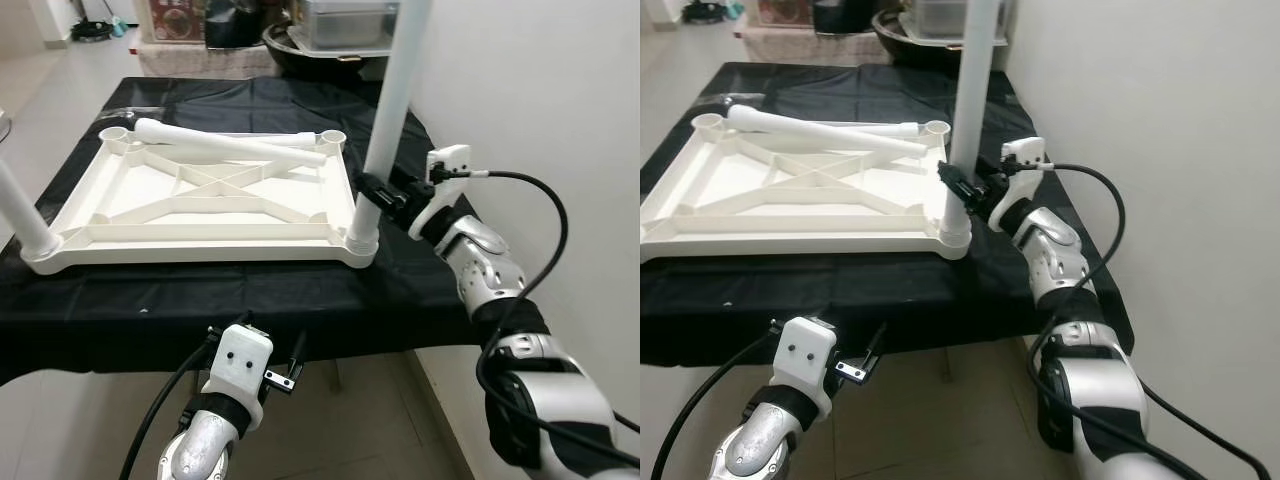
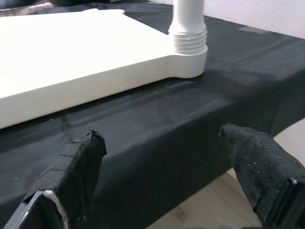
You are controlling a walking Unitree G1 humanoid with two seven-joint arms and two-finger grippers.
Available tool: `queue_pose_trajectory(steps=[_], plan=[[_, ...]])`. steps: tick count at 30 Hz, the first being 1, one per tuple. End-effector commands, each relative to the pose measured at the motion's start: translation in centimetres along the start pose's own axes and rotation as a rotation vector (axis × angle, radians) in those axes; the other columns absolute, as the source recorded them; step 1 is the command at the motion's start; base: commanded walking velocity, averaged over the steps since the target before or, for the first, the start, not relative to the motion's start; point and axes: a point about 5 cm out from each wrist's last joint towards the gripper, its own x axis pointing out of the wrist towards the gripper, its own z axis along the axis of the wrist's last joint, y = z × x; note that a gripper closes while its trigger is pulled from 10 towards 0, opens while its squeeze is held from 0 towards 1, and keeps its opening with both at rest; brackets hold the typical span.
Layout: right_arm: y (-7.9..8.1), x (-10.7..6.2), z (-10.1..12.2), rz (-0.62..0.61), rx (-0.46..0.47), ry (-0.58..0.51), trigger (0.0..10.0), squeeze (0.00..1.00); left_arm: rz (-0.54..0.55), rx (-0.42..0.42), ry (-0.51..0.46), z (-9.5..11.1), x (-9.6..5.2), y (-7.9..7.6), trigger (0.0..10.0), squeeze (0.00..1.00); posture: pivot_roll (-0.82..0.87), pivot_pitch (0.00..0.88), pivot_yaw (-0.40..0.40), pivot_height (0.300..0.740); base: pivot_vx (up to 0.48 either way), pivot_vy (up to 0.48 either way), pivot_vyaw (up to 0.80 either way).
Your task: Building children table
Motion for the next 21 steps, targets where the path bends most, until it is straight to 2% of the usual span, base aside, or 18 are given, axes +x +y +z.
queue_pose_trajectory(steps=[1, 3, 6, 10, 12, 20, 21], plan=[[1.5, 1.1, -0.6, 0.149, 0.021, 0.048, 10.0, 0.0, -0.002, 0.005, 0.013, 0.0, -0.4, -0.2, 10.0, 0.0, 0.15, 0.134, -0.078, 0.74, 0.0, 0.0, 0.0], [1.8, 1.2, -0.6, 0.197, 0.028, 0.066, 10.0, 0.0, -0.002, 0.004, 0.013, 0.0, -0.5, -0.3, 10.0, 0.0, 0.15, 0.137, -0.079, 0.74, 0.0, 0.0, 0.0], [2.9, 1.6, -1.0, 0.356, 0.045, 0.119, 10.0, 0.0, 0.002, 0.0, 0.013, 0.4, -1.0, -0.4, 10.0, 0.0, 0.17, 0.172, -0.086, 0.74, 0.0, 0.0, 0.0], [3.3, 1.7, -1.2, 0.432, 0.066, 0.137, 10.0, 0.0, 0.005, -0.001, 0.014, 0.5, -1.3, -0.3, 10.0, 0.0, 0.17, 0.179, -0.084, 0.74, 0.0, 0.0, 0.0], [4.2, 1.6, -1.4, 0.551, 0.103, 0.154, 10.0, 0.0, 0.003, 0.0, 0.016, 0.6, -1.5, -0.4, 10.0, 0.0, 0.18, 0.194, -0.084, 0.74, 0.0, 0.0, 0.0], [5.3, 1.7, -1.9, 0.692, 0.124, 0.16, 10.0, 0.0, 0.002, -0.003, 0.024, 0.6, -1.9, -0.4, 10.0, 0.0, 0.19, 0.2, -0.085, 0.74, 0.0, 0.0, 0.0], [5.4, 1.8, -2.0, 0.681, 0.096, 0.161, 4.2, 0.0, 0.003, -0.004, 0.025, 0.6, -1.9, -0.4, 10.0, 0.0, 0.18, 0.2, -0.081, 0.74, 0.0, 0.0, 0.0]])
